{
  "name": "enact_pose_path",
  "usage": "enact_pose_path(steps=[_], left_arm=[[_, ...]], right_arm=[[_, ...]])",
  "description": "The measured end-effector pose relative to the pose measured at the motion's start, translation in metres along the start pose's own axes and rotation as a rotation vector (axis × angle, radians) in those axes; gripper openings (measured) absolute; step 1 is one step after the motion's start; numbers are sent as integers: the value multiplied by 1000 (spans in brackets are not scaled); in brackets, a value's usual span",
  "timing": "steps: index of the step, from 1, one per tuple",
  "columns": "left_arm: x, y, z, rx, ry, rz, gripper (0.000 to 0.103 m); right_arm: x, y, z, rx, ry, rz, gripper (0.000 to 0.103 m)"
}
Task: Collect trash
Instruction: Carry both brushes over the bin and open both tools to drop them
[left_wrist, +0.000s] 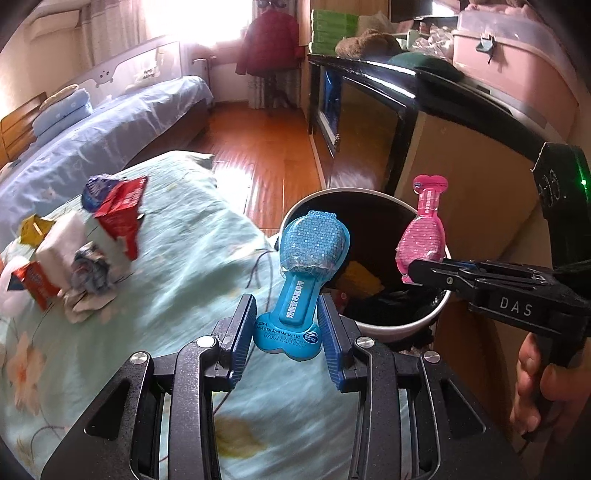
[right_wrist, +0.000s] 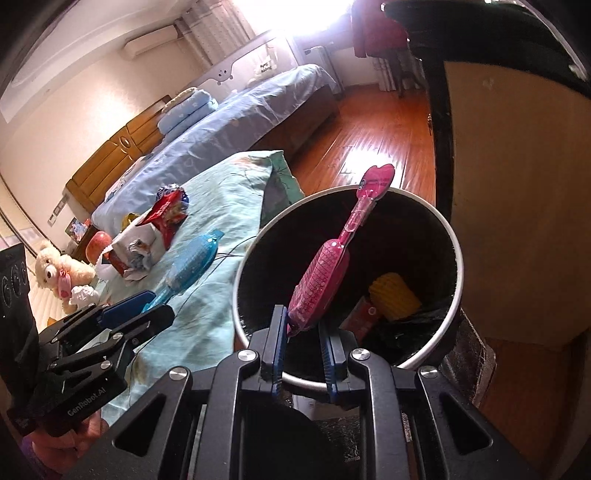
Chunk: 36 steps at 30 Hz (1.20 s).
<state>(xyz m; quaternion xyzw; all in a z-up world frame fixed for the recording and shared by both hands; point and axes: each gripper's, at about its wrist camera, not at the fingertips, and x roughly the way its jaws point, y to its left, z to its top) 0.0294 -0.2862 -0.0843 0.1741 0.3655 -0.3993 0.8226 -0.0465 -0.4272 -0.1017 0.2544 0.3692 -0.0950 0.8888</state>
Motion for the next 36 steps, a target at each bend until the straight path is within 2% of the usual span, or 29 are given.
enact_pose_path(steps=[8,28,34,36], left_arm=[[20,-13,15,27,26,-2,33],[42,-24,25,40,56,-21,34],[45,-23,28,26,67,-30,36],[40,-20,26,13,59,-43,39]], right_arm=[[3,-12,6,7,6,-7,18],[19,-23,13,21,35,-27,18],[16,-26,15,35,32,-22,28],[12,-26,15,43,22,-23,36]])
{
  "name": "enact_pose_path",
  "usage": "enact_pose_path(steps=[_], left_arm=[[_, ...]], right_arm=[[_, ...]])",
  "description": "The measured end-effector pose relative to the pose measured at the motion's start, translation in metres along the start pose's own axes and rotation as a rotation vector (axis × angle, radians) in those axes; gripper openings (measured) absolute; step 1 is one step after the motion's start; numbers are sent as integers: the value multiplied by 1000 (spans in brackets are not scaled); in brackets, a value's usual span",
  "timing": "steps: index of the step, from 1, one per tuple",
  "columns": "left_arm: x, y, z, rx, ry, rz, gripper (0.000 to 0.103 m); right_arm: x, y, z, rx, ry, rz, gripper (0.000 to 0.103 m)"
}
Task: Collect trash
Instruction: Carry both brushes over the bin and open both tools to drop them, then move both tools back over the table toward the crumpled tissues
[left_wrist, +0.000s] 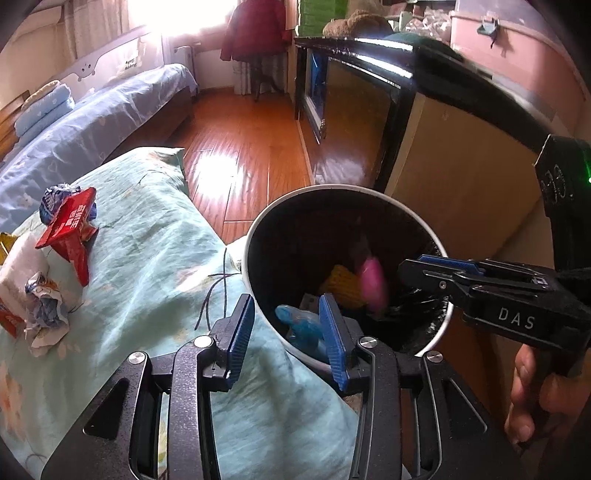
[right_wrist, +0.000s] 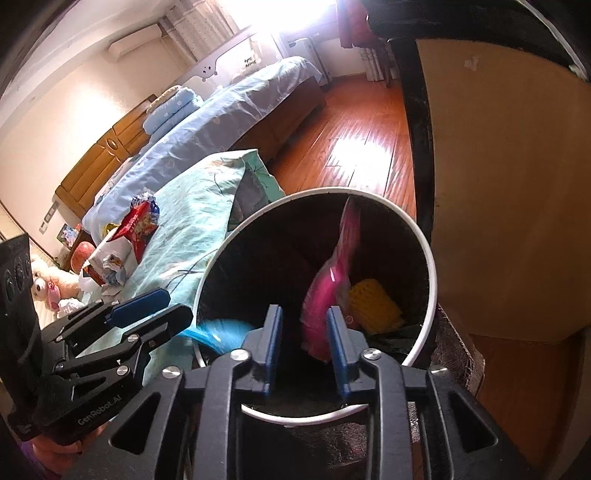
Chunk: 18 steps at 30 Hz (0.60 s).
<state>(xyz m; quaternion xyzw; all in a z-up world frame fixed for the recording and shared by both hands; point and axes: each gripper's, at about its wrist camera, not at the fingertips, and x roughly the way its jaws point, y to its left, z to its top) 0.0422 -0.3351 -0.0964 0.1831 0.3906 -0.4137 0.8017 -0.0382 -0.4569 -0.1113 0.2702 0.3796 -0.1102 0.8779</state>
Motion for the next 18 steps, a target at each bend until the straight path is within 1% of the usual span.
enact_pose_path(steps=[1,2,5,7,9,10,15,18], left_arm=[[-3,2,-2,-7,-6,-1,44],[-7,4,-4,-12,-15,0,46],[-22,11,-14,-35,-37,3,52],[-30,19,-22,-57,-48,11,61],[-40,31,-32,-90,-64,22,64],[-44,36,-37,-106,-69,30,67],[-69,69,-67,-190,-96,97,74],[-82,89,-83,-241,-105,135,75]], right_arm=[[-2,0,0,3,-5,2,37],[-4,0,0,4,-11,2,39],[-11,6,-2,7,-27,14,51],[-15,13,-4,2,-42,29,57],[-19,22,-6,-5,-57,41,72],[-22,28,-8,-9,-70,55,75],[-28,61,-13,-48,-112,96,79],[-26,83,-17,-79,-120,128,82]])
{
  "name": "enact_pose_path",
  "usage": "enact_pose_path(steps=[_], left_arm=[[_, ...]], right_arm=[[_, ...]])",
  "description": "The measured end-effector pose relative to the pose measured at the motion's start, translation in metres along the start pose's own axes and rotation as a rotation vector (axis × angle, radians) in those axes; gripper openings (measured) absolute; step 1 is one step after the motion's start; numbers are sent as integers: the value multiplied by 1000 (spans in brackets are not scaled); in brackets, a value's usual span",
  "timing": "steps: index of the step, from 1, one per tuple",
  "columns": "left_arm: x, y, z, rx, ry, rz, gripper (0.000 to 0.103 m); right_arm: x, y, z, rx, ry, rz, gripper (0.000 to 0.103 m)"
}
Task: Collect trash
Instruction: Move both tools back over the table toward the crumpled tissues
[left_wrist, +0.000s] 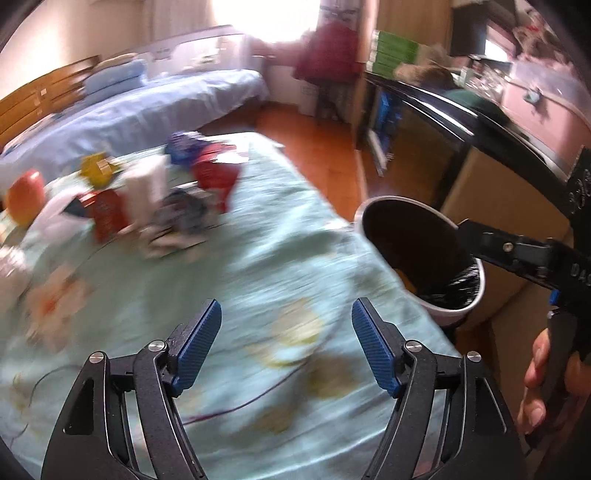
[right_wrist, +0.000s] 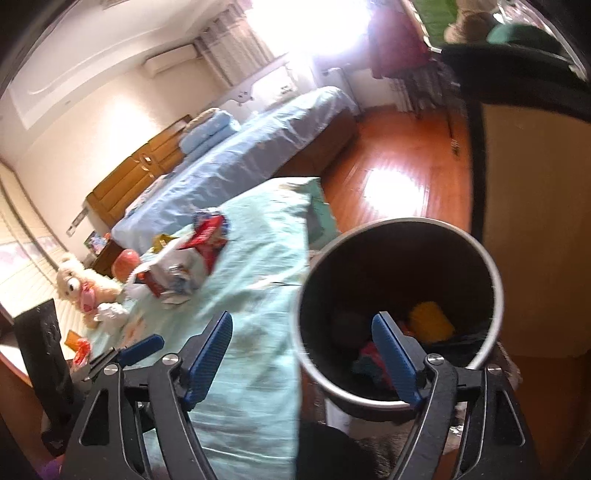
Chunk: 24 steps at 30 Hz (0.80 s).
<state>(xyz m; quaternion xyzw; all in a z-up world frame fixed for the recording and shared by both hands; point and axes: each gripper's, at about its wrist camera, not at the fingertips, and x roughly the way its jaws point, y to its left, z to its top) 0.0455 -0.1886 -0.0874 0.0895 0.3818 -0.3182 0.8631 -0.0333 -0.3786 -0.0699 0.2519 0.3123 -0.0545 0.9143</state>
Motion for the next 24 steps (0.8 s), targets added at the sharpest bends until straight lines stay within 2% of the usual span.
enact_pose_path(steps=[7,16,24], left_arm=[[-20,56,-16,-83,-23,92,75],[-39,115,-32,-180,-39,185,75],[-45,156,-38,-258,-39,249,75]], right_arm=[[21,50,-10,-87,16,21,88],[52,98,-24,-132,83,78,88],[71,119,-25,-156,121,79,88]])
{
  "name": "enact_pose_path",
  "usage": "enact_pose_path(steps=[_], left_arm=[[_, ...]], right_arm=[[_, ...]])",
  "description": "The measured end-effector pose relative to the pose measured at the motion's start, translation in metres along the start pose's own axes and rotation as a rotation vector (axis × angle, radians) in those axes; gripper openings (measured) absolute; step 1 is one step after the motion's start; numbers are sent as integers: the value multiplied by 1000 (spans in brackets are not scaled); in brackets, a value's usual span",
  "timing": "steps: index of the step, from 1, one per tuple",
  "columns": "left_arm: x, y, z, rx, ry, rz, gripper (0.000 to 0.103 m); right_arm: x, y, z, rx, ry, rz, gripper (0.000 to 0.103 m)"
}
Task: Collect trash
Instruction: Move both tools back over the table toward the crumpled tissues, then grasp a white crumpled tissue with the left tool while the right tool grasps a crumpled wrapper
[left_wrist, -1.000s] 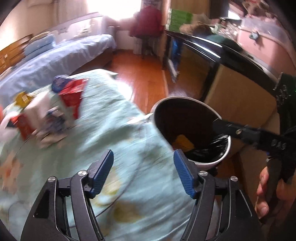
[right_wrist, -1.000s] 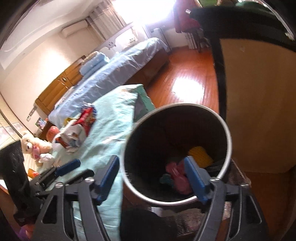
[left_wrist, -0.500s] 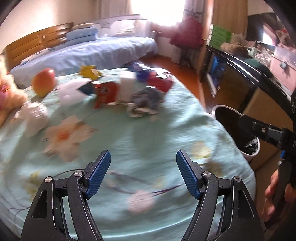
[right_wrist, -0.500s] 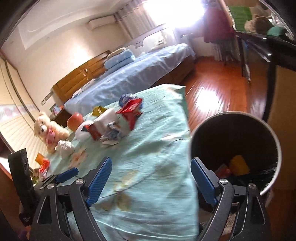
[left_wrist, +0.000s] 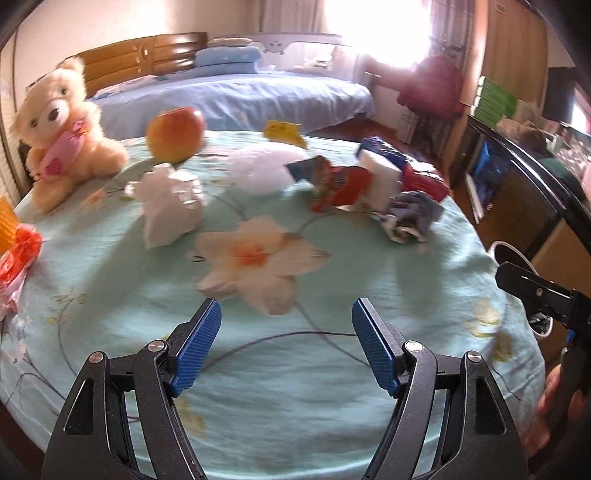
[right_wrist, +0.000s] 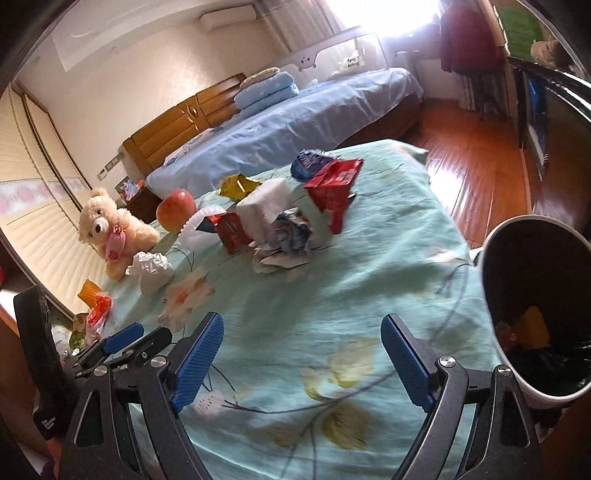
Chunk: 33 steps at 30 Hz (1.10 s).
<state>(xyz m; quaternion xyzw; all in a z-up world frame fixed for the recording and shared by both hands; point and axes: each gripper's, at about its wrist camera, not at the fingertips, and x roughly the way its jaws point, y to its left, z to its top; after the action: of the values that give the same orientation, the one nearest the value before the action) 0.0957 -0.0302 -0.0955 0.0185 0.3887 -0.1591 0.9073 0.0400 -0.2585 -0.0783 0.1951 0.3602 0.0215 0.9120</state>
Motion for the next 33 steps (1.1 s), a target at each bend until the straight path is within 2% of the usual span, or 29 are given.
enact_pose_path(steps=[9,19,26,28,29,30,32,33], left_arm=[[17,30,12,-46,16,54,75],[45,62,45,-82,18,118,76],[64,83,66,-121,24,104,76],[70,84,70,-109,29,118,72],[74,84,70,-104,33,124,67],[77,85,70,-102,43,117,51],[81,85,69,-101,53,94,44],[80,84,68,-93,46,90,36]], right_arm=[[26,6,11,19,42,1,88],[62,15,34,9,70,-42,88],[85,16,51,3,77,-67,87],[90,17,53,0,82,-74,76],[92,17,54,-1,87,-74,65],[95,17,53,-2,97,-73,59],[97,17,51,-5,105,-75,33],[96,16,49,-3,106,-77,24]])
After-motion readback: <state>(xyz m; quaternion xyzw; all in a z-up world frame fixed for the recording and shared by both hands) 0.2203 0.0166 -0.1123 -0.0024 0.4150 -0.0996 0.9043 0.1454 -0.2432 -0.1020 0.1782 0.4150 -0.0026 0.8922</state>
